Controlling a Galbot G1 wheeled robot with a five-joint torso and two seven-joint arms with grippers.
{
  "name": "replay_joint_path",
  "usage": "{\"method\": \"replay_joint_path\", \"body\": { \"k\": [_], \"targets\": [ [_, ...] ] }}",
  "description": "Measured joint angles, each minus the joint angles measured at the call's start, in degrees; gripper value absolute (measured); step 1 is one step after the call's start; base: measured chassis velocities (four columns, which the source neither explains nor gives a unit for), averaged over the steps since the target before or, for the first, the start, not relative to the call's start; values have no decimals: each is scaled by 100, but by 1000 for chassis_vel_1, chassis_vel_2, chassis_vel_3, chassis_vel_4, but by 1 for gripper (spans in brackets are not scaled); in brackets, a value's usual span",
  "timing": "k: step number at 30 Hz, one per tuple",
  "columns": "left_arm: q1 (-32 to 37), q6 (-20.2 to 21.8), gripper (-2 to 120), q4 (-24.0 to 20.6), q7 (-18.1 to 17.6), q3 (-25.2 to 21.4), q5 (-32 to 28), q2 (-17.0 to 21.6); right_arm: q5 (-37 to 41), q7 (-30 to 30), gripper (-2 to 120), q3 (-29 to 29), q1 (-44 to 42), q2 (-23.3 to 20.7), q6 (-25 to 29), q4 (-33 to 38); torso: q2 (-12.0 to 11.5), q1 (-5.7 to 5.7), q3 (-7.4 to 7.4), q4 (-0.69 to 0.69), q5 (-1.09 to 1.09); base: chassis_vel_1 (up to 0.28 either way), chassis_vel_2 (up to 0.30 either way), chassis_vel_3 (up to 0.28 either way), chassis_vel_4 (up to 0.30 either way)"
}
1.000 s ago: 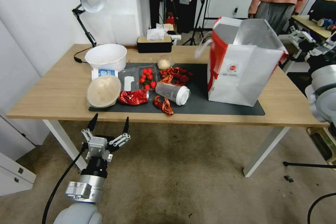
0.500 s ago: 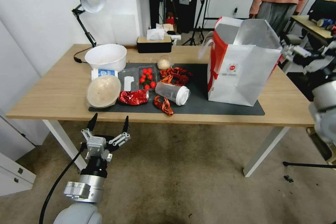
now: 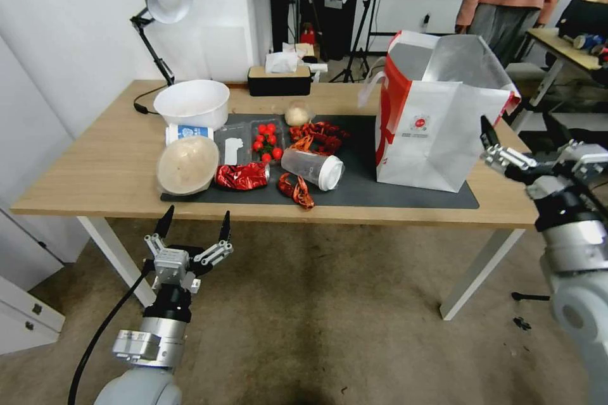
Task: Pick up the food delivery bag from the floor and place it on the table.
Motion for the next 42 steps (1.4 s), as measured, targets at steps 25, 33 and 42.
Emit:
{"method": "replay_joint_path", "body": {
  "k": [25,33,42],
  "targets": [
    [-48,-309,100,619,27,-7,78,-6,-1029,-681,100,-331,-1014,1435,1306,-1330,-1,1,1,0,3,0,0,0,0],
    [-85,-315,100,678,47,2,90,-13,-1073,-740,100,-385,-1040,1514,1331,-1396,0,1,1,-1,2,0,0,0,0],
    [-107,-374,100,787,50,-5,110,-10,-1133,-779,100,-432,-1056,1597,1376,-1577,-1,1,1,-1,2,0,0,0,0]
  ]
}}
